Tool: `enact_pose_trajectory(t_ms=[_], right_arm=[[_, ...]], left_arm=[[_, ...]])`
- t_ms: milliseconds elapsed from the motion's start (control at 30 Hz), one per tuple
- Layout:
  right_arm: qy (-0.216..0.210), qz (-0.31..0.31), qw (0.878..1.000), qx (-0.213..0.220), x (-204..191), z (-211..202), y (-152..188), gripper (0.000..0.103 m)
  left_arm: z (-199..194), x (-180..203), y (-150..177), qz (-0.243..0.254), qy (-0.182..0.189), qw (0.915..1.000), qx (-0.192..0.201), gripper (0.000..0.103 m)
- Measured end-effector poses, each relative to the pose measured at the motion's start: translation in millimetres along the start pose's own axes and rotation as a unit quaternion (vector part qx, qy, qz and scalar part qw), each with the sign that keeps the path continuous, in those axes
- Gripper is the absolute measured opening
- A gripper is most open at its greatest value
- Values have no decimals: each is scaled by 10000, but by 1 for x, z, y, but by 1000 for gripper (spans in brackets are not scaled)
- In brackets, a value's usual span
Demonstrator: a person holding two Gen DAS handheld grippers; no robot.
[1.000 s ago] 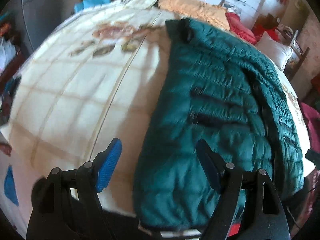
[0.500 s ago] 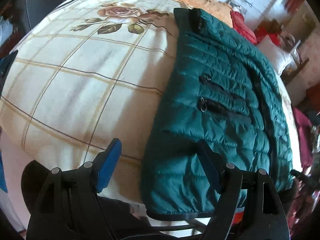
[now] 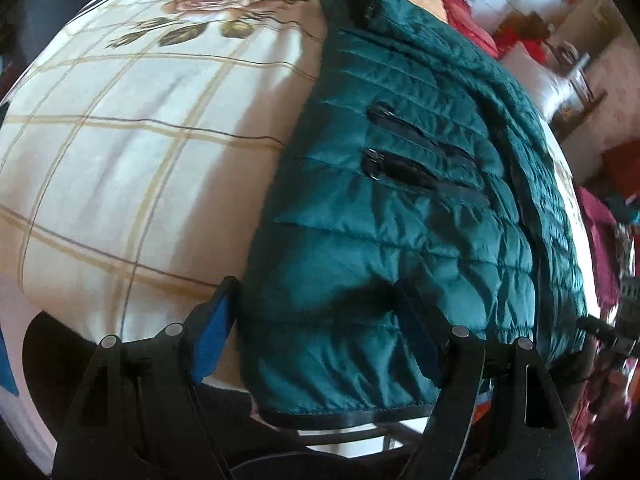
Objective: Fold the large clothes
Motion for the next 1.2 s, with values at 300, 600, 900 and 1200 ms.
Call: enact_pose_trajectory(t_ms=[300, 600, 900, 1200], right_arm=[[-638, -252, 9959, 594, -20, -29, -27, 18], [-770, -498, 9771, 1921, -45, -94, -110, 17], [-360, -263, 9642, 2613, -31, -106, -214, 17], [115, 132, 9625, 2708, 2, -74, -322, 16]], left_arm=[[-23, 7, -14, 36, 274, 9989, 367, 14], [-92, 28, -87, 12, 369, 9860, 1628, 14], [-103, 55, -195, -165, 136, 9691, 2458, 14], [-47, 63, -296, -489, -436, 9644, 2564, 14]])
Point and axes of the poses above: each gripper's, at about its wrist camera, not at the fingertips, and z roughly the way its jaws point, x to its right, y to its underside, the point moved 7 cm from there along z, roughly the way its jaws point, and after that the axes turned 3 degrees about -y, right-handed, at the moved point
